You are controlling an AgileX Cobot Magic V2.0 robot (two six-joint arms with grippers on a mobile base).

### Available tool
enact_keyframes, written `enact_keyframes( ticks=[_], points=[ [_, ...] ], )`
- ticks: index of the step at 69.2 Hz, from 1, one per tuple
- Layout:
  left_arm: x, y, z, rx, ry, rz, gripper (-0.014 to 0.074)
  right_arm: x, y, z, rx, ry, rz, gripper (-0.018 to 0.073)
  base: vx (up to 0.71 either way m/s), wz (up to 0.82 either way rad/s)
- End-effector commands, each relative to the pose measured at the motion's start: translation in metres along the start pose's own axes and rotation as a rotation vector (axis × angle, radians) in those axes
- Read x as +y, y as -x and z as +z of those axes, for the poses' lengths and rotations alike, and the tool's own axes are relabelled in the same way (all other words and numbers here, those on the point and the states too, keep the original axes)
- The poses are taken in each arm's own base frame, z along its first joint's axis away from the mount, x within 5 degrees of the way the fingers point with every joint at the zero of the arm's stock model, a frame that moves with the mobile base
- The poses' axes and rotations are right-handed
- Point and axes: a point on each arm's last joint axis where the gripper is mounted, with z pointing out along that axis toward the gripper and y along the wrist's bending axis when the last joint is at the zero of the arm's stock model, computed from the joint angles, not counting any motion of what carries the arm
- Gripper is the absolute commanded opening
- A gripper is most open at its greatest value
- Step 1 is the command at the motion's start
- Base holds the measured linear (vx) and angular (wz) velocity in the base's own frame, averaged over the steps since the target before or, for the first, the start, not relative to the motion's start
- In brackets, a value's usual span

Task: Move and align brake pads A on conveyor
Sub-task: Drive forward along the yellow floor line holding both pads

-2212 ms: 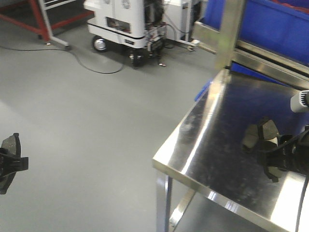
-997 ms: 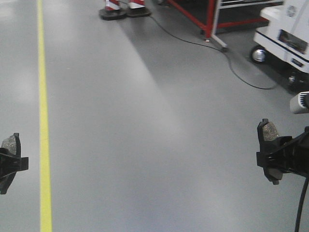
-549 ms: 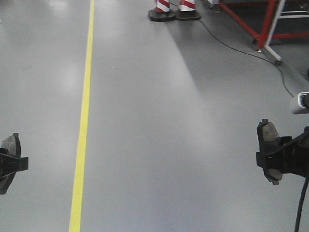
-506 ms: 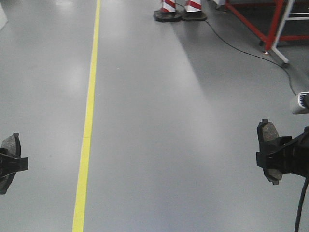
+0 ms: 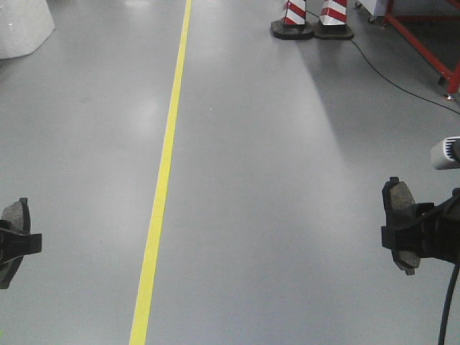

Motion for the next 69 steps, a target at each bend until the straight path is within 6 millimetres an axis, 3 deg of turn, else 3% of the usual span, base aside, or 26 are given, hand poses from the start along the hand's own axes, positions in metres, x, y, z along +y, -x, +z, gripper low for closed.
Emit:
enact_keyframes(
  ticks=[1, 69],
  points=[
    [-0.0042, 0.0147, -0.0105, -0.118, -0.027, -0.003, 0.0023, 0.0010, 0.0163, -0.0096, -0.123, 0.003, -0.003, -0.0003, 0.30, 0.10],
    [-0.0042, 0.0148, -0.0105, -0.119, -0.027, -0.003, 0.0023, 0.0010, 0.0163, -0.0096, -0.124, 0.003, -0.003, -0.0003, 0.42, -0.02]
  ],
)
